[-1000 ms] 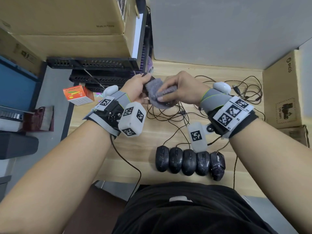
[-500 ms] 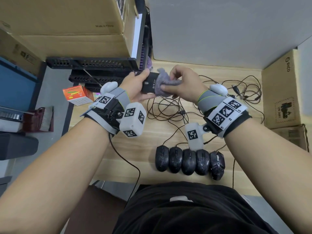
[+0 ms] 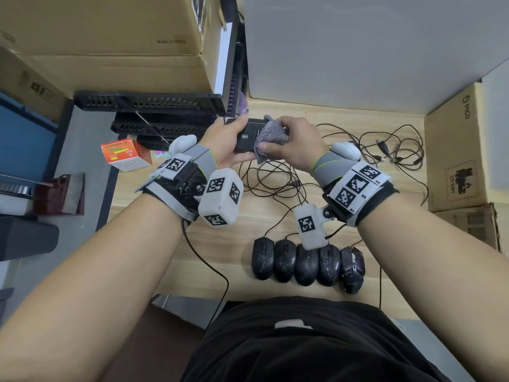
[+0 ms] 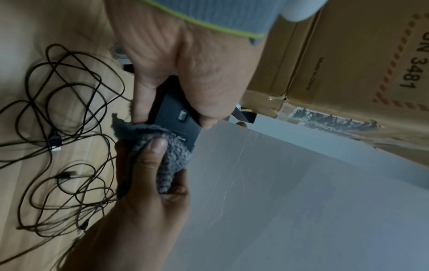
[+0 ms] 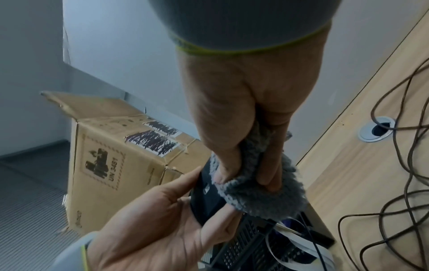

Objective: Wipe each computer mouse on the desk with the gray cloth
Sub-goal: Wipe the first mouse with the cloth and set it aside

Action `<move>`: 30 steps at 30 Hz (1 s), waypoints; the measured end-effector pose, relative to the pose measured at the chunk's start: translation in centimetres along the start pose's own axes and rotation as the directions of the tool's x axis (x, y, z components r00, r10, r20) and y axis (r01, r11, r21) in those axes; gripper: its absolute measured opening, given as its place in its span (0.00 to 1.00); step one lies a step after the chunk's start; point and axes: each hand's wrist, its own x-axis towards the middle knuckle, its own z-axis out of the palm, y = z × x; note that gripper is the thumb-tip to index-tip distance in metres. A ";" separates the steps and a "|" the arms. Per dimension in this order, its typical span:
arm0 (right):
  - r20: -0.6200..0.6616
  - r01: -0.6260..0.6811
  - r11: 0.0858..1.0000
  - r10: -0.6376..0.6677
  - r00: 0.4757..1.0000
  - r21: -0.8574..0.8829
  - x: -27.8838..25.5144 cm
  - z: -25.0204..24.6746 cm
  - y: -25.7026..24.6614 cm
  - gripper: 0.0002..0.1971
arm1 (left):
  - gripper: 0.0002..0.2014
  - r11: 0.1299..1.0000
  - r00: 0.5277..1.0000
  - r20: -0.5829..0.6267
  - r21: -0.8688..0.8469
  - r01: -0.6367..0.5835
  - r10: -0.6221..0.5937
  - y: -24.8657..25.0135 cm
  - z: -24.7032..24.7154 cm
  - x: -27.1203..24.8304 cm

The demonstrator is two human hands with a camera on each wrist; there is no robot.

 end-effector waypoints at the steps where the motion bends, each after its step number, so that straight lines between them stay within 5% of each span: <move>1: 0.011 -0.017 1.000 0.017 1.000 0.010 0.0 0.0 -0.1 0.15 | 0.14 1.000 1.000 0.005 0.011 -0.003 0.003 0.0 0.0 0.0; 4: 0.026 -0.086 0.976 0.082 0.996 0.201 0.2 -0.1 -0.1 0.11 | 0.14 1.000 1.000 0.011 0.010 0.010 -0.011 0.0 -0.1 -0.1; 11: 0.026 0.009 1.000 -0.009 1.000 0.004 0.0 0.0 -0.2 0.14 | 0.08 0.998 1.000 0.009 0.057 -0.014 0.013 0.1 0.0 -0.1; 17: 0.069 -0.156 0.882 0.139 0.988 0.445 0.3 -1.3 0.2 0.14 | 0.05 0.998 1.000 0.025 0.067 -0.001 -0.001 0.6 -0.9 -0.3; 22: 0.291 -0.096 0.912 -0.027 0.956 0.400 -0.5 -0.3 -1.2 0.12 | 0.05 0.984 1.000 0.015 0.175 -0.027 0.025 0.3 0.3 -0.1; 27: 0.148 -0.090 0.932 0.040 0.988 0.352 0.6 0.5 -1.5 0.15 | 0.07 0.980 0.999 -0.002 0.194 -0.047 0.049 0.1 0.9 0.1; 30: 0.197 -0.082 0.908 0.000 0.980 0.411 -0.1 0.4 -1.7 0.12 | 0.08 0.976 0.994 -0.047 0.201 -0.085 0.096 0.2 0.5 0.3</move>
